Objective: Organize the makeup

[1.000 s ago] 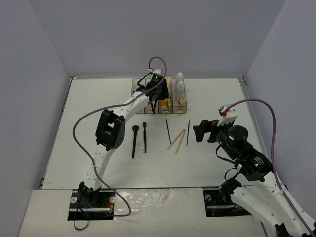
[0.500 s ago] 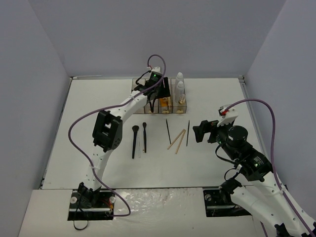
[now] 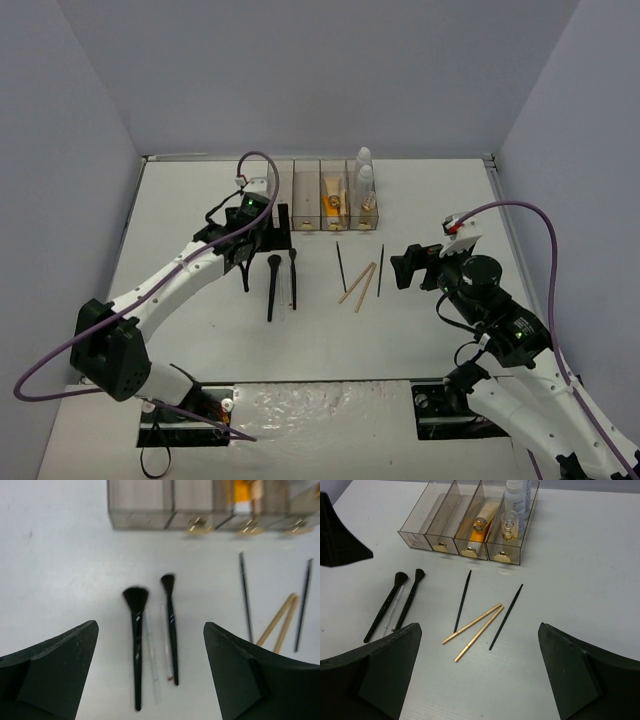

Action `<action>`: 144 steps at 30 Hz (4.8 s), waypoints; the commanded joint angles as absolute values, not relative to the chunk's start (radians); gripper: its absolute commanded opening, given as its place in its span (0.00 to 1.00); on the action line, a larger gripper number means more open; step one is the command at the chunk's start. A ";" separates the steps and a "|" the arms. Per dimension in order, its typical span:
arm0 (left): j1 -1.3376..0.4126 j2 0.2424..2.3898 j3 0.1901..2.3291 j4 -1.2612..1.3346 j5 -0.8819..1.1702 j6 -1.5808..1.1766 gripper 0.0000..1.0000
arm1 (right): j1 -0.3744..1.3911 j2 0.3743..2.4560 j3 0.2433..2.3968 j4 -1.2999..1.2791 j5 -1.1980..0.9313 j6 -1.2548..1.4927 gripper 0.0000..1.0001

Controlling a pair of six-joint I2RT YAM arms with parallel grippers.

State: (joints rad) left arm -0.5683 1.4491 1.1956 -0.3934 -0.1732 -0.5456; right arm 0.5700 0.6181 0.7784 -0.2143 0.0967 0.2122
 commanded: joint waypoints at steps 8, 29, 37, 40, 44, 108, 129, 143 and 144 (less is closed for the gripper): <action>-0.570 1.344 0.891 -0.298 -0.155 -0.565 0.61 | 0.574 0.637 0.777 -0.163 0.093 0.224 1.00; -0.577 1.539 0.859 -0.197 -0.107 -0.604 0.43 | 0.579 0.627 0.774 -0.163 0.105 0.225 1.00; -0.596 1.566 0.849 -0.219 -0.159 -0.611 0.26 | 0.581 0.629 0.773 -0.163 0.109 0.224 1.00; -0.598 1.557 0.841 -0.232 -0.175 -0.617 0.16 | 0.583 0.629 0.773 -0.163 0.110 0.225 1.00; -0.598 1.521 0.862 -0.275 -0.193 -0.607 0.01 | 0.586 0.626 0.773 -0.161 0.115 0.225 1.00; -0.682 1.589 1.260 -0.268 -0.133 -0.695 0.48 | 0.603 0.643 0.767 -0.163 0.128 0.229 1.00; -0.746 1.744 1.131 -0.223 -0.162 -0.784 0.36 | 0.608 0.643 0.762 -0.163 0.137 0.231 1.00; -0.765 1.675 1.141 -0.270 -0.243 -0.766 0.36 | 0.613 0.650 0.764 -0.164 0.137 0.230 1.00; -0.765 1.676 1.141 -0.274 -0.250 -0.768 0.36 | 0.614 0.650 0.764 -0.164 0.137 0.230 1.00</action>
State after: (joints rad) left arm -0.7553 1.7402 1.0875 -0.2638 -0.1909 -0.7703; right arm 0.6048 0.6395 0.7601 -0.2142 0.1158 0.2306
